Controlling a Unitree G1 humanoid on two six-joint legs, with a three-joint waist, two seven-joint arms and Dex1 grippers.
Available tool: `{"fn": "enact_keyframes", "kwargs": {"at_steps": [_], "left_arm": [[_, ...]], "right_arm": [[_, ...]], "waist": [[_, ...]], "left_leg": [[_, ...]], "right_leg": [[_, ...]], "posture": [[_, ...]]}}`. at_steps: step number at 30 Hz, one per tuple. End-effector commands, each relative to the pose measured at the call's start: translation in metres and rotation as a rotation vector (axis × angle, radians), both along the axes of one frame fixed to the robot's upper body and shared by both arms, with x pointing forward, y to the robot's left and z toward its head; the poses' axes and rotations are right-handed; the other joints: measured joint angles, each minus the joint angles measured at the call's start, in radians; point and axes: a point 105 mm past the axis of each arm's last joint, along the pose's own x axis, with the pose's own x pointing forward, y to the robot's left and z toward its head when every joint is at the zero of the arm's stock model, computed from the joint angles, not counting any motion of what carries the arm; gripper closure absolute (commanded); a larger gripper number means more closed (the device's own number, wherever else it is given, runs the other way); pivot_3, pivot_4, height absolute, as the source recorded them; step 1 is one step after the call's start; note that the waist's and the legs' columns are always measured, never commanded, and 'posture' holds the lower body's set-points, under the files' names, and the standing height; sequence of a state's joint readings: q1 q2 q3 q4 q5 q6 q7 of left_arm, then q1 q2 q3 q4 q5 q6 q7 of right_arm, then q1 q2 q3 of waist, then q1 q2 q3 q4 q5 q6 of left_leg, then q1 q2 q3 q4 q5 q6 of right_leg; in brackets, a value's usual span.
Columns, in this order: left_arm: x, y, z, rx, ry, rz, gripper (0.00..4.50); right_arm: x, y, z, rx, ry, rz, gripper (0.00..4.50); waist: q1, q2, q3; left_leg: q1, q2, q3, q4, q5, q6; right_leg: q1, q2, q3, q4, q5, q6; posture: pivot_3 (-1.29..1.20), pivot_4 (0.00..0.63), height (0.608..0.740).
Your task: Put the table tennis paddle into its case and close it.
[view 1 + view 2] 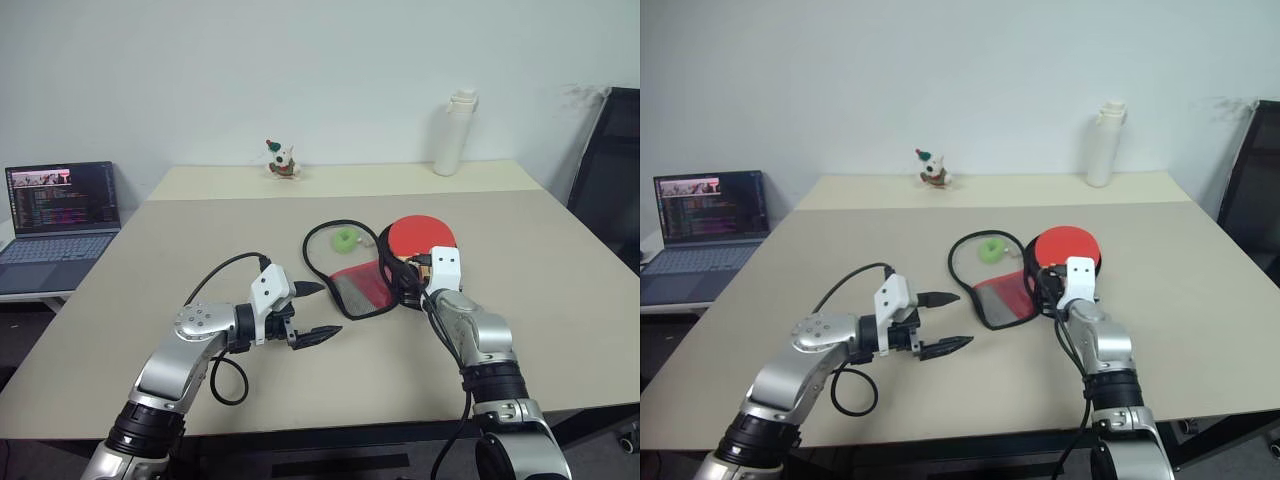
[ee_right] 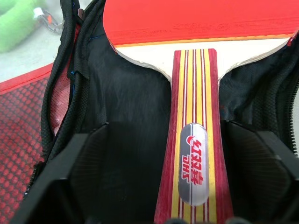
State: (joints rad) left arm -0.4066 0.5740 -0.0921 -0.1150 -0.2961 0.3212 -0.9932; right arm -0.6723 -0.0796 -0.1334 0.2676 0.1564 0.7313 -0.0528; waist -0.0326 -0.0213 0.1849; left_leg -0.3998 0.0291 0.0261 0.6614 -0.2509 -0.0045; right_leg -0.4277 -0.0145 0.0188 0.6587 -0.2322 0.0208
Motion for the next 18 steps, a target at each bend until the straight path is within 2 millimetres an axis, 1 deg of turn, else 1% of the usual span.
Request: {"fn": "enact_keyframes", "kwargs": {"at_steps": [1,4,5,11,18], "left_arm": [[-0.002,-0.002,0.008,-0.005,-0.041,-0.011,0.0],[-0.002,-0.002,0.008,-0.007,-0.041,-0.011,0.0],[-0.002,-0.002,0.008,-0.007,-0.04,-0.012,0.0],[-0.001,-0.003,0.007,-0.008,-0.04,-0.013,0.0],[-0.001,-0.003,0.007,-0.006,-0.041,-0.013,0.0]], "right_arm": [[-0.001,-0.001,0.007,-0.008,-0.033,-0.001,1.66],[-0.003,-0.002,0.009,-0.015,-0.04,-0.009,2.77],[-0.003,-0.002,0.01,-0.017,-0.043,-0.012,3.05],[-0.007,-0.004,0.015,-0.022,-0.057,-0.031,3.05],[-0.013,-0.004,0.013,-0.018,-0.051,-0.053,3.05]], "waist": [[0.0,0.0,0.0],[0.0,0.0,0.0],[0.0,0.0,0.0],[0.0,0.0,0.0],[0.0,0.0,0.0]], "left_leg": [[0.0,0.0,0.0,0.0,0.0,0.0],[0.0,0.0,0.0,0.0,0.0,0.0],[0.0,0.0,0.0,0.0,0.0,0.0],[0.0,0.0,0.0,0.0,0.0,0.0],[0.0,0.0,0.0,0.0,0.0,0.0]], "right_leg": [[0.0,0.0,0.0,0.0,0.0,0.0],[0.0,0.0,0.0,0.0,0.0,0.0],[0.0,0.0,0.0,0.0,0.0,0.0],[0.0,0.0,0.0,0.0,0.0,0.0],[0.0,0.0,0.0,0.0,0.0,0.0]], "posture": [[0.0,0.15,0.74],[0.0,0.15,0.74],[0.0,0.15,0.74],[0.0,0.15,0.74],[0.0,0.15,0.74]]}}
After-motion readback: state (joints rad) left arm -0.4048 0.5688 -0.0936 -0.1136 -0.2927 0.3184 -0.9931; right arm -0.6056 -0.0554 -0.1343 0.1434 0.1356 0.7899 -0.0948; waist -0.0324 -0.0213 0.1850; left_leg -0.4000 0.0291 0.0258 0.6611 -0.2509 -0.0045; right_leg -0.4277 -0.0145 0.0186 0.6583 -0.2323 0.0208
